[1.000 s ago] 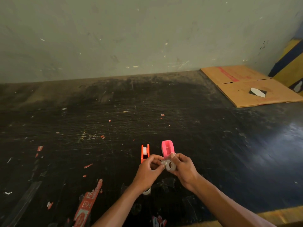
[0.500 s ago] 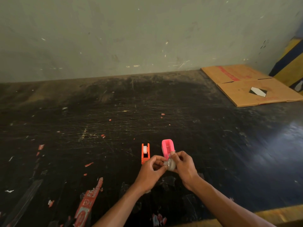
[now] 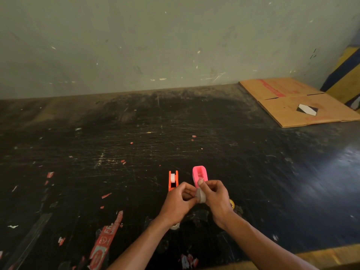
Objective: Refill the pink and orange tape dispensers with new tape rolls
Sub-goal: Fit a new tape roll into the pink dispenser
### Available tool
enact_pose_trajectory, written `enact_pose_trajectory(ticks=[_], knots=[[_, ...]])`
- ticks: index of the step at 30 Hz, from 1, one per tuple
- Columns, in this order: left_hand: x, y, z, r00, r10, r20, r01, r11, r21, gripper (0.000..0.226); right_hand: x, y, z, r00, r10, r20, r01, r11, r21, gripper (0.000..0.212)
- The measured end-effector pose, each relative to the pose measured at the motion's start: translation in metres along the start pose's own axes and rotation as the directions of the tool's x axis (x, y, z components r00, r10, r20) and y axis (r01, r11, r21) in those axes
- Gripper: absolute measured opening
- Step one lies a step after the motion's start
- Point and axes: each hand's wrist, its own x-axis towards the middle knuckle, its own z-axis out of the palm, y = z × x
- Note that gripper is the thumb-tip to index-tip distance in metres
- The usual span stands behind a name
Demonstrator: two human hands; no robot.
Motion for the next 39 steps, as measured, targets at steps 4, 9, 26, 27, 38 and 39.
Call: enact_pose_trajectory(ticks=[4, 9, 26, 27, 38, 39], knots=[[-0.003, 0.002, 0.007, 0.998, 0.01, -0.066, -0.009, 1.0, 0.014, 0.022, -0.006, 0.001, 0.001, 0.995, 0.101, 0.02, -0.103, 0.983, 0.151, 0.03], [-0.001, 0.004, 0.013, 0.991, 0.015, -0.131, -0.013, 1.0, 0.019, 0.022, -0.007, 0.008, 0.001, 0.995, 0.077, 0.058, -0.085, 0.984, 0.158, 0.033], [0.002, -0.006, 0.011, 0.997, 0.072, -0.038, -0.07, 0.996, 0.053, 0.024, -0.009, 0.009, -0.024, 0.976, 0.078, 0.206, -0.113, 0.98, 0.164, 0.021], [0.002, -0.006, 0.011, 0.996, 0.075, -0.049, -0.072, 0.996, 0.052, 0.024, -0.009, 0.008, -0.024, 0.975, 0.076, 0.21, -0.112, 0.981, 0.161, 0.02], [0.013, -0.001, 0.008, 0.983, -0.182, 0.0, 0.17, 0.922, -0.349, 0.016, -0.006, 0.006, -0.028, 0.967, 0.022, 0.254, -0.03, 0.999, 0.024, 0.02], [0.014, -0.002, 0.008, 0.982, -0.189, 0.009, 0.18, 0.915, -0.36, 0.016, -0.005, 0.006, -0.029, 0.967, 0.021, 0.253, -0.029, 0.999, 0.028, 0.019]])
